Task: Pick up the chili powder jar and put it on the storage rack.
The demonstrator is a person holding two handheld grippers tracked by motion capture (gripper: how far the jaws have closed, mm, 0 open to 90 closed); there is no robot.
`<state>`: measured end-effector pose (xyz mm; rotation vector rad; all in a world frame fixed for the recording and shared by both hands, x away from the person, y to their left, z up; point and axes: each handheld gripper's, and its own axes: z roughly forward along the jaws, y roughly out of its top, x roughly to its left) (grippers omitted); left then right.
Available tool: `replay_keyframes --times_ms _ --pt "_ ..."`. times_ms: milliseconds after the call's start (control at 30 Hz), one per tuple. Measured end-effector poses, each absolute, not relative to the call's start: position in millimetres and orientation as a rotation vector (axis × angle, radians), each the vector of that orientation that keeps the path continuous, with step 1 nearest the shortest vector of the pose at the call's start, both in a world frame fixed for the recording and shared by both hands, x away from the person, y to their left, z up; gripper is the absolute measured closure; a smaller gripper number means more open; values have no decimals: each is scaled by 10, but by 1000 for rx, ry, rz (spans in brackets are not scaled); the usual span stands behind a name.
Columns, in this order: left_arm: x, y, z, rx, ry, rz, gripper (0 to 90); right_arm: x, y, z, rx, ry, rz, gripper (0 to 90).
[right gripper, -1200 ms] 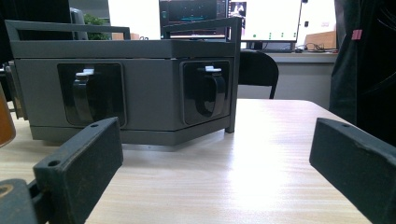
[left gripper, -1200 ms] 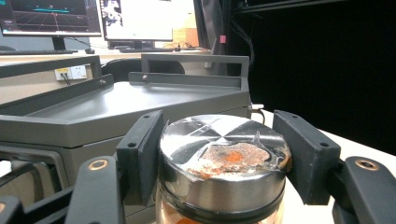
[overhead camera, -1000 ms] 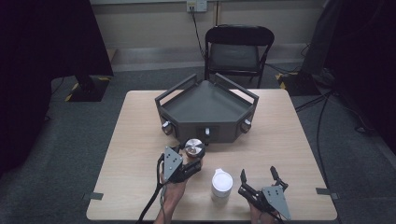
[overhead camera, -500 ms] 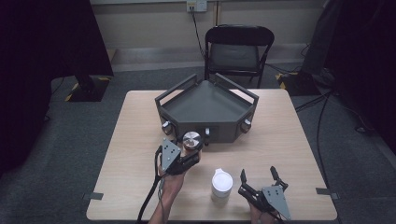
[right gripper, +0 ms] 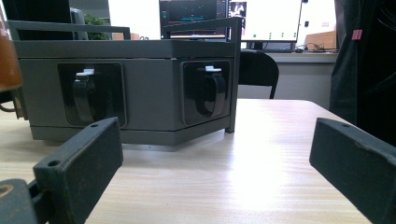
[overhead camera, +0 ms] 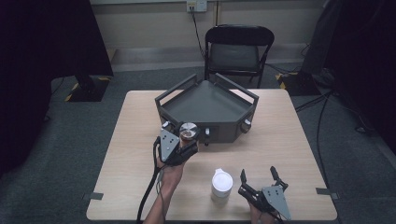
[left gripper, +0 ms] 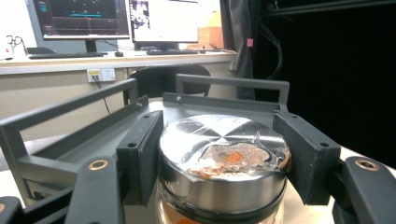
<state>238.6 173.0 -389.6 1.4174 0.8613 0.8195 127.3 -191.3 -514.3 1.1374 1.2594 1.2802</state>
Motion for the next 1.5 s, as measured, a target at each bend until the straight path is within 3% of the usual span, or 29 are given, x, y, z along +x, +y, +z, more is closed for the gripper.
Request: replay_keyframes --times_ms 600,1500 --pt "2692 1578 -3453 1409 907 863 357 1272 -1920 -5142 1135 1263 1282 13" --pt "3368 1388 -3426 1408 986 934 358 1269 -1927 -5144 1132 1266 1285 13"
